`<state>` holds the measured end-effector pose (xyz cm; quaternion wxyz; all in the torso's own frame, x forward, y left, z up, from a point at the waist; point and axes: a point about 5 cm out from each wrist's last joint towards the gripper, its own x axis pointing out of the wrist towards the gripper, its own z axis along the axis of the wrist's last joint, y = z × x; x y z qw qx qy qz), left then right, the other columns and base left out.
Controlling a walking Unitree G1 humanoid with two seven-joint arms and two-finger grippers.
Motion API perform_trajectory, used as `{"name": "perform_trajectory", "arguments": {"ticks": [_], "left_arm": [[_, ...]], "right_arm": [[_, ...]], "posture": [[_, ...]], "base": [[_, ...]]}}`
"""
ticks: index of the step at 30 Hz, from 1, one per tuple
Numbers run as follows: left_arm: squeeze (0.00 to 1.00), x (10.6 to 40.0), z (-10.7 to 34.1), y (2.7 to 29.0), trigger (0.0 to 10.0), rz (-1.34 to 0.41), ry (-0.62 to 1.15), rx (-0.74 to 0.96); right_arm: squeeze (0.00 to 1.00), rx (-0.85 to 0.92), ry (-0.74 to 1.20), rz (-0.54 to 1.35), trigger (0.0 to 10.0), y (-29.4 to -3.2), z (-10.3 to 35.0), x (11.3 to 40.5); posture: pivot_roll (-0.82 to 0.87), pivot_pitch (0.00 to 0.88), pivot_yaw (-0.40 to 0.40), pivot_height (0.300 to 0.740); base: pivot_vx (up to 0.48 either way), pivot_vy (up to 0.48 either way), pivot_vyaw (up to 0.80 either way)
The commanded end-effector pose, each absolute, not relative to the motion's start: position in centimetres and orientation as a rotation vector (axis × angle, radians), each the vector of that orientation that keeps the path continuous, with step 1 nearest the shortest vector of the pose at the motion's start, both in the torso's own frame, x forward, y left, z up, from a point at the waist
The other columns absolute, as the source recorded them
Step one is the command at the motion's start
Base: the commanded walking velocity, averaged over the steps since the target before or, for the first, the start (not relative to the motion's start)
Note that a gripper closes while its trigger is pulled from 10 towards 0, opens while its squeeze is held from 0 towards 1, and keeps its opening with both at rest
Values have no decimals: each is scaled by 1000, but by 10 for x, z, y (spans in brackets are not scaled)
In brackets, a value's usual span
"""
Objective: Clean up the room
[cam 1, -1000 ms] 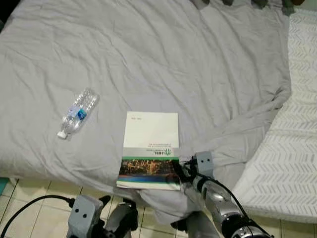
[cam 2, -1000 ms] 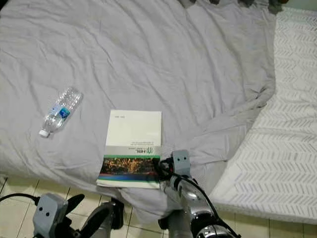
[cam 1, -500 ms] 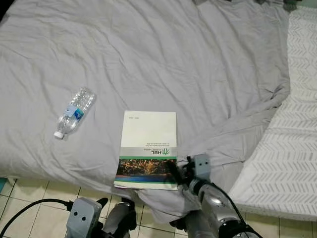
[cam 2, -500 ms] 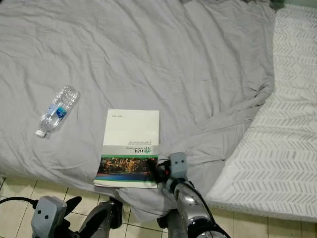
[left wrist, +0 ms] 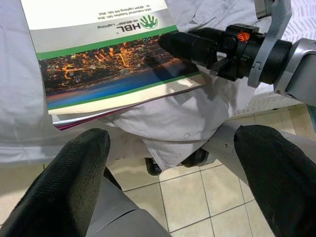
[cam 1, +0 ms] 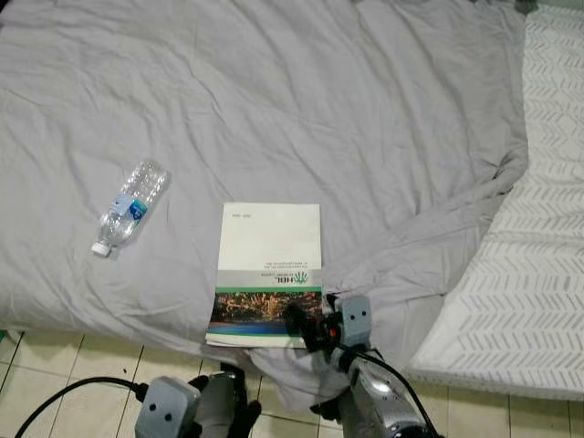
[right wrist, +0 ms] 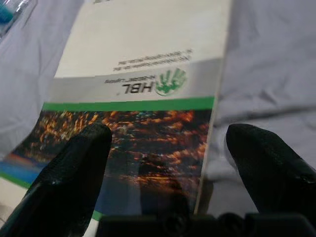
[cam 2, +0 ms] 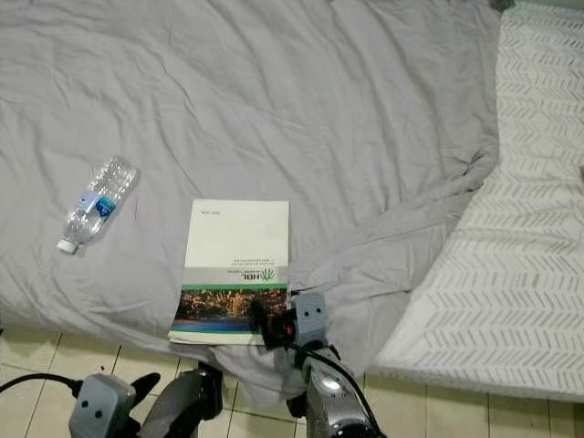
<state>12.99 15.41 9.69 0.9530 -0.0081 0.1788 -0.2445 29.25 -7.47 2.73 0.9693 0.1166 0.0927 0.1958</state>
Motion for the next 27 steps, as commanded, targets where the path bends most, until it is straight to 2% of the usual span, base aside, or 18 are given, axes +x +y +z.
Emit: {"name": "perform_trajectory", "arguments": {"ticks": [1,8,27], "left_arm": [[0,120,89,154,10000,-488,415,-31],[0,120,89,155,10000,-482,414,-28],[0,120,89,155,10000,-482,414,-28]], "right_arm": [[0,319,272,387,10000,-71,12,281],[0,320,338,413,10000,-66,5,276],[0,320,338,413,10000,-66,5,276]], "posture": [[254,611,-49,740],[256,607,-48,740],[256,607,-48,740]], "base": [[0,0,0],[0,0,0],[0,0,0]]}}
